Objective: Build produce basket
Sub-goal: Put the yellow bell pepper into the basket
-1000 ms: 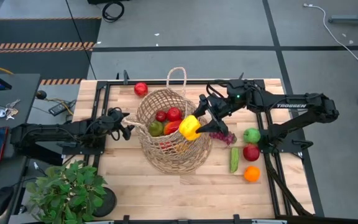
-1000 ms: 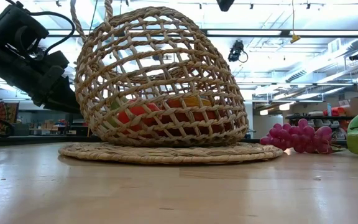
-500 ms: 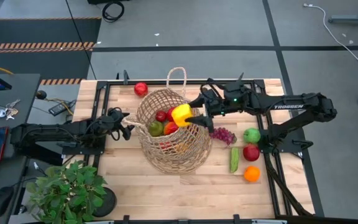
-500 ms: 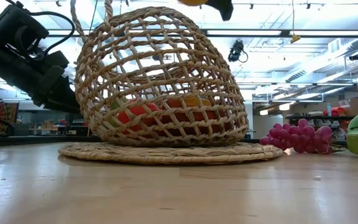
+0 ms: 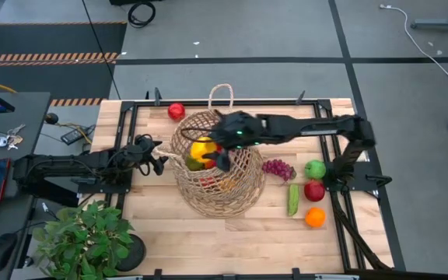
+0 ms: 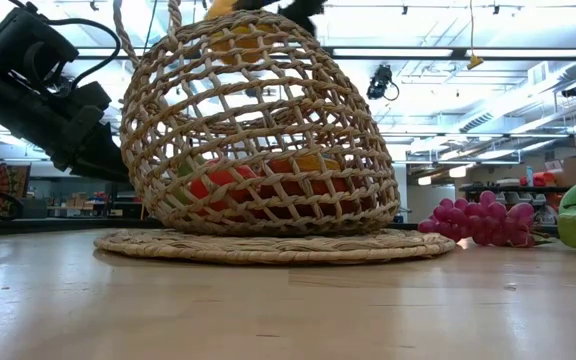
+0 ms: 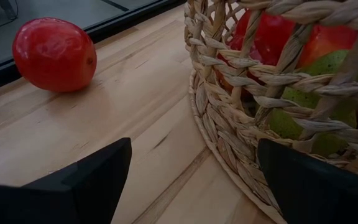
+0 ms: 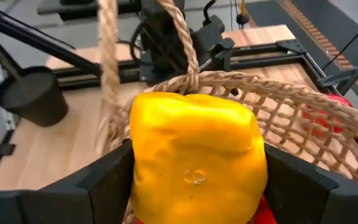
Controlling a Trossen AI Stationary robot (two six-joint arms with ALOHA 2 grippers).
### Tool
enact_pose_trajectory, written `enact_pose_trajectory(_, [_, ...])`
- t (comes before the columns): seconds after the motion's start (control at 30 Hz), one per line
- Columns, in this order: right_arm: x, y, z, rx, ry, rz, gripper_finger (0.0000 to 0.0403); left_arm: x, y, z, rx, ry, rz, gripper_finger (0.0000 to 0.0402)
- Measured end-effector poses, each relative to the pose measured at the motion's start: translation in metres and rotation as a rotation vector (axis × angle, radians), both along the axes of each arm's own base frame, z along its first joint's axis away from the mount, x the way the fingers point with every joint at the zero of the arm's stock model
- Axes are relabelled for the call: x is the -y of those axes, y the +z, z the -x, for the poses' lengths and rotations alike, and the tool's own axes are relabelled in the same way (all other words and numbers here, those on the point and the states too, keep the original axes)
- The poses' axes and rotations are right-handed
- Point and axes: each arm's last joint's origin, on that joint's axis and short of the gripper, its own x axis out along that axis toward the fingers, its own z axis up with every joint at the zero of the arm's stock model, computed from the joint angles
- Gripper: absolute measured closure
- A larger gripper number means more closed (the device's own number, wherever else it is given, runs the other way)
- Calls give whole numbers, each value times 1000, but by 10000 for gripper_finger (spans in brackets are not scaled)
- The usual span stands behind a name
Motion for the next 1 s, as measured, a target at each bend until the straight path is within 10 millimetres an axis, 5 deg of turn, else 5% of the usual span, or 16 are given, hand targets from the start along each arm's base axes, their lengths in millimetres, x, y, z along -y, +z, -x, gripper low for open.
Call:
enact_pose_trajectory(0.23, [18, -3, -47, -52, -6, 34, 93, 0, 0, 0, 0, 0, 0, 44])
enact_pose_trajectory(0.5, [48, -42, -84, -199, 14, 21, 93, 0, 0, 0, 0, 0, 0, 44])
enact_pose_trajectory(0.73, [69, -90, -94, -404, -1, -27, 93, 0, 0, 0, 0, 0, 0, 44])
enact_pose_trajectory(1.0, [73, -107, -77, -623, 26, -38, 93, 0, 0, 0, -2, 0, 0, 44])
